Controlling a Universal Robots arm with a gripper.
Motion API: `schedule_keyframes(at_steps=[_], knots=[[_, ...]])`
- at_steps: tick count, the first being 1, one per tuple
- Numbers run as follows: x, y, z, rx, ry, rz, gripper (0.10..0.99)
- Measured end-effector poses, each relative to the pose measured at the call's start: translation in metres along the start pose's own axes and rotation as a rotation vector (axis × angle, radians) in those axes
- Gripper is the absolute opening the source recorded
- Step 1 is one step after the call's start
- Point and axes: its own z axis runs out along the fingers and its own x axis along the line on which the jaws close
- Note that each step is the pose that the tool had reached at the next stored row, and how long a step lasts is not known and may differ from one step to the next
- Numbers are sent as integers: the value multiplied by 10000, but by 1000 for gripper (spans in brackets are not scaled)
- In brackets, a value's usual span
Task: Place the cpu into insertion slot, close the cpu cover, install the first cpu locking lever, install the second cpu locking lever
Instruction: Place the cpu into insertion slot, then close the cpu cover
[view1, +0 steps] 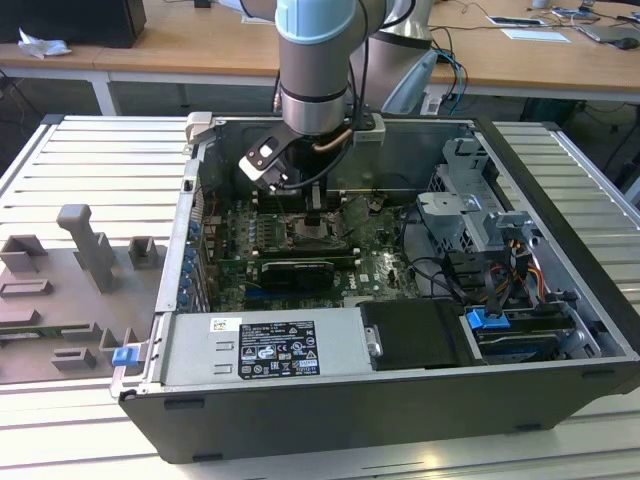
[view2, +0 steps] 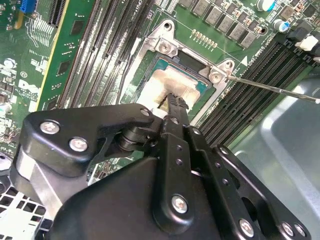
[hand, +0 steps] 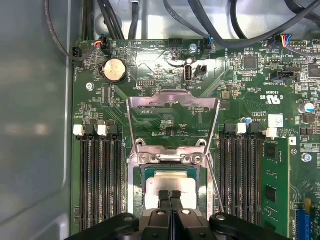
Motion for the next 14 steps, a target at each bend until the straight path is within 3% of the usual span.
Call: schedule_keyframes(at_steps=[7, 10, 14], knots=[[1, 4, -22, 9, 1, -1, 106], [0, 73, -19, 106, -2, 4, 106], [0, 94, -19, 175, -1, 7, 106]])
